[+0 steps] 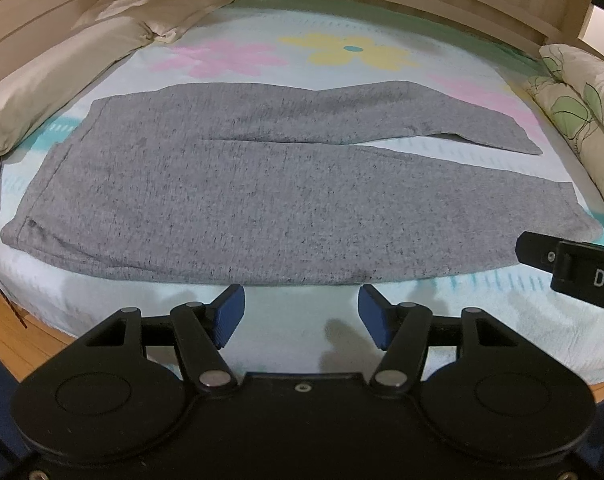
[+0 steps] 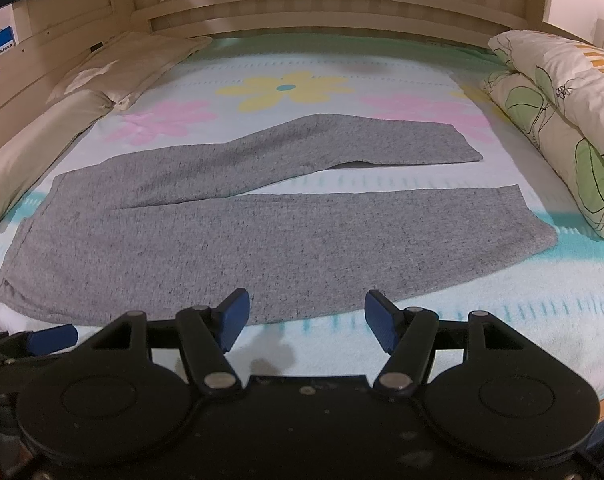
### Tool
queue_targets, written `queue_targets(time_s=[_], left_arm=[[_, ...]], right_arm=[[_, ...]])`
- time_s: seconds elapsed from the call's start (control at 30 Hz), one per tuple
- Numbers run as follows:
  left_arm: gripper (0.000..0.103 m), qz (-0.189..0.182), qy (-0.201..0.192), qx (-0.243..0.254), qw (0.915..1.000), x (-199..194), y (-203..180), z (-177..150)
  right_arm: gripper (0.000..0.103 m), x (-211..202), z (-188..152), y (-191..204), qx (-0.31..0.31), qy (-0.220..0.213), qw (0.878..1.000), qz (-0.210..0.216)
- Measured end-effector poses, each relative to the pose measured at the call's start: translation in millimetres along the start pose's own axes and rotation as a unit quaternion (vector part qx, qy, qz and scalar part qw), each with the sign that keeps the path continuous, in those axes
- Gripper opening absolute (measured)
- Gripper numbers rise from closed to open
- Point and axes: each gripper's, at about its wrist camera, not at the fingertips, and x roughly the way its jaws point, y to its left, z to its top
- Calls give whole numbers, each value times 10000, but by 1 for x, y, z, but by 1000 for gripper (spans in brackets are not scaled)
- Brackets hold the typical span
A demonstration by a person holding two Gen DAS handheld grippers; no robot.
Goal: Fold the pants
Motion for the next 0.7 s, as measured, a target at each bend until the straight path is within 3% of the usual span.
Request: queue_targets(time_s=[0.4, 0.7], left_arm=[[65, -113, 83, 53, 9999, 5, 2, 6], [65, -283, -90, 378, 9988, 8, 5, 55]], right_arm=[[66, 4, 2, 0, 11, 60, 10000, -48], [66, -5, 40, -11, 51, 90, 9999, 87]])
